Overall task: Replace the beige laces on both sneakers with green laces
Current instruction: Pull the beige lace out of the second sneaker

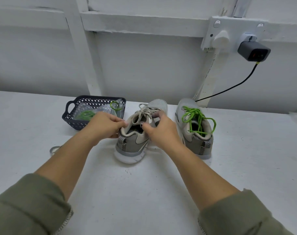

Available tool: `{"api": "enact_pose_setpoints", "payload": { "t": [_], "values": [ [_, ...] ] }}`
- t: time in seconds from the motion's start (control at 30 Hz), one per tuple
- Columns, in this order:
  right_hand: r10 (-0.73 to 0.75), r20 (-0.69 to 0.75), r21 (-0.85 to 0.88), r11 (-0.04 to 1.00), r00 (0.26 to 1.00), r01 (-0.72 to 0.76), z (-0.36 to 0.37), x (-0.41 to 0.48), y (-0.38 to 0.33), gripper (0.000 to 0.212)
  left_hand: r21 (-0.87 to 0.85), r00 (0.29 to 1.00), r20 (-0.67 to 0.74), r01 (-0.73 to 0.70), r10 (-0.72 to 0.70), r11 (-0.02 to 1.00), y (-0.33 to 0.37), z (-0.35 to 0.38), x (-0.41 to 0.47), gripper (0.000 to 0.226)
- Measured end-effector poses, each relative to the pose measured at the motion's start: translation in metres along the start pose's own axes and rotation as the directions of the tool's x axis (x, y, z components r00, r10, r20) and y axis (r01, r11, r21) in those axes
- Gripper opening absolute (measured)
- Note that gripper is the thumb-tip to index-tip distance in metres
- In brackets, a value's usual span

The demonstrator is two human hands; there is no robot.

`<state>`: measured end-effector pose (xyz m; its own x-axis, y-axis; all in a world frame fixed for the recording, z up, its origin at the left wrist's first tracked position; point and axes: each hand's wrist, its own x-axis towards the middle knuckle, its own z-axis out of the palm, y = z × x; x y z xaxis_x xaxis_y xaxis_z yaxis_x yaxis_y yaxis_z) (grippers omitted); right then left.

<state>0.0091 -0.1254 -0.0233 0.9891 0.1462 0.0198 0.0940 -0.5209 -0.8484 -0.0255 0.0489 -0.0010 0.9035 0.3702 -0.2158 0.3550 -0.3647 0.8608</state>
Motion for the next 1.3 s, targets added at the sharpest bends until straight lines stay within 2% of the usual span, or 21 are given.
{"api": "enact_pose_setpoints", "payload": {
  "t": [0.2, 0.4, 0.6, 0.77, 0.83, 0.9, 0.97, 1.03, 1.13, 1.2, 1.3],
  "values": [
    [0.005, -0.046, 0.014, 1.000, 0.999, -0.005, -0.010, -0.007, -0.001, 0.022, -0.033, 0.991, 0.115, -0.063, 0.067, 0.997, -0.005, 0.004, -0.001, 0.002],
    [0.023, -0.045, -0.085, 0.996, 0.999, -0.027, -0.035, -0.043, 0.005, 0.028, -0.066, 0.977, 0.170, -0.119, 0.129, 0.991, -0.016, 0.021, -0.035, 0.010],
    [-0.007, -0.043, -0.071, 0.997, 0.999, 0.004, -0.049, -0.106, 0.018, 0.021, 0.035, 0.962, 0.167, -0.226, 0.217, 0.973, -0.037, 0.031, -0.089, 0.009],
    [-0.042, -0.024, -0.030, 0.999, 0.999, 0.042, -0.050, -0.118, 0.024, 0.024, 0.067, 0.957, 0.130, -0.270, 0.260, 0.961, -0.039, 0.033, -0.100, 0.012],
    [-0.052, -0.012, -0.069, 0.996, 0.999, 0.052, -0.053, -0.117, 0.023, 0.027, 0.123, 0.950, 0.149, -0.292, 0.273, 0.948, -0.039, 0.030, -0.096, 0.016],
    [-0.121, -0.049, -0.164, 0.980, 0.991, 0.112, -0.052, -0.116, 0.023, 0.017, 0.178, 0.931, 0.132, -0.361, 0.341, 0.915, -0.038, 0.028, -0.089, 0.013],
    [-0.208, -0.120, -0.248, 0.953, 0.971, 0.174, -0.049, -0.116, 0.020, 0.006, 0.117, 0.904, 0.098, -0.426, 0.417, 0.897, -0.034, 0.026, -0.083, 0.003],
    [-0.248, -0.158, -0.327, 0.926, 0.956, 0.187, -0.045, -0.114, 0.015, 0.014, 0.031, 0.881, 0.137, -0.461, 0.453, 0.887, -0.029, 0.029, -0.079, 0.008],
    [-0.221, -0.118, -0.437, 0.887, 0.968, 0.149, -0.038, -0.106, 0.006, 0.024, 0.004, 0.864, 0.200, -0.472, 0.462, 0.881, -0.025, 0.036, -0.077, 0.012],
    [-0.199, -0.095, -0.439, 0.888, 0.975, 0.138, -0.035, -0.099, 0.002, 0.020, -0.009, 0.872, 0.176, -0.462, 0.456, 0.887, -0.024, 0.040, -0.075, 0.011],
    [-0.213, -0.030, -0.348, 0.918, 0.977, 0.189, -0.041, -0.095, 0.003, 0.009, -0.009, 0.874, 0.146, -0.468, 0.464, 0.884, -0.025, 0.044, -0.073, 0.007]
  ]
}}
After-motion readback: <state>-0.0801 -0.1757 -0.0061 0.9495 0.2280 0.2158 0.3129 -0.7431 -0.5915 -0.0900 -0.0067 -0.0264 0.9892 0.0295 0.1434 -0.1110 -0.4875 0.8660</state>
